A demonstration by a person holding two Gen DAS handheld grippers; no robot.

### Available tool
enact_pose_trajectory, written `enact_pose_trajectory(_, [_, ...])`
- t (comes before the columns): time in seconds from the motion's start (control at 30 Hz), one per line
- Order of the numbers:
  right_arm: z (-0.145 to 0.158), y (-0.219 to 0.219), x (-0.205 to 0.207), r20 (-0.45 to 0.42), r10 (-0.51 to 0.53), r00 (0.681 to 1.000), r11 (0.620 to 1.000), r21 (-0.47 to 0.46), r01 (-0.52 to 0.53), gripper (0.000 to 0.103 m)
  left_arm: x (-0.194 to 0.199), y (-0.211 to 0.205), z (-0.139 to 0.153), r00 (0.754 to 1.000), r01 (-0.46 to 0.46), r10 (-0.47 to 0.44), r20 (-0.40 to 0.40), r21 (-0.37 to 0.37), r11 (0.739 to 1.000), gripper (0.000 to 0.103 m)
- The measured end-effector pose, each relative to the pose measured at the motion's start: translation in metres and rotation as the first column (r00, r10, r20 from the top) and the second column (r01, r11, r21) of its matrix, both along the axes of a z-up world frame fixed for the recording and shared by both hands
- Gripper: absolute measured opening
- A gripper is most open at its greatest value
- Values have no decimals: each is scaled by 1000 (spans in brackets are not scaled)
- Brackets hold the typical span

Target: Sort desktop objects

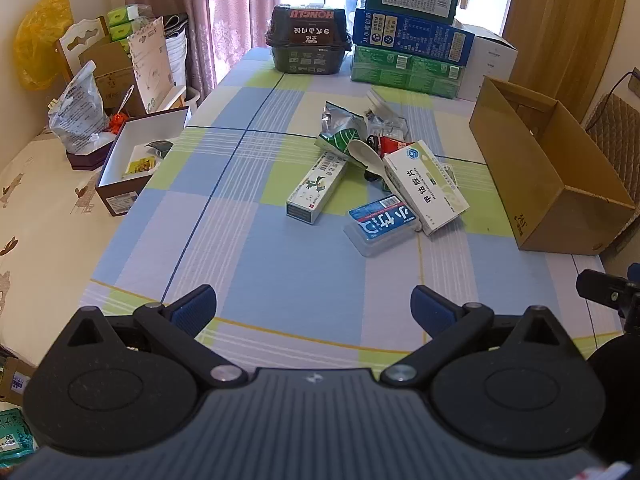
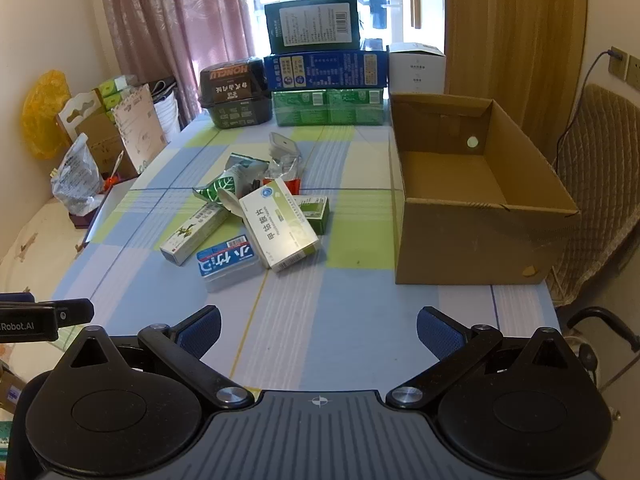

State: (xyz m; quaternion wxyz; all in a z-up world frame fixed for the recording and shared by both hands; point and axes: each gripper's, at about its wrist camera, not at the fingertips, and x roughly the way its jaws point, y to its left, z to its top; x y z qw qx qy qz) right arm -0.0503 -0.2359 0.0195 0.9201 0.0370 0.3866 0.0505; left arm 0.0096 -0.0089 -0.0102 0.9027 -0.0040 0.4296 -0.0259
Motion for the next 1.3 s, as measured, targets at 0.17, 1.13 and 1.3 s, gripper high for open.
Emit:
enact_pose_trajectory(0.17, [-1,-1,-1,-1,-6,1000,1000,6,6,101,-1,0,-2,1000,4,-4,-2,-2,1000,102])
enact_pose_trajectory(1.13, [-7,0,3,-17,8,1000,1000,24,-8,101,0,-2,-7,1000,4,-4,-5,-18,1000,102])
enact_pose_trajectory(1.3, [-6,3,5,-20,13,1000,1000,22,-13,101,1,2,-4,1000,7,-7,3,-27,1000,102])
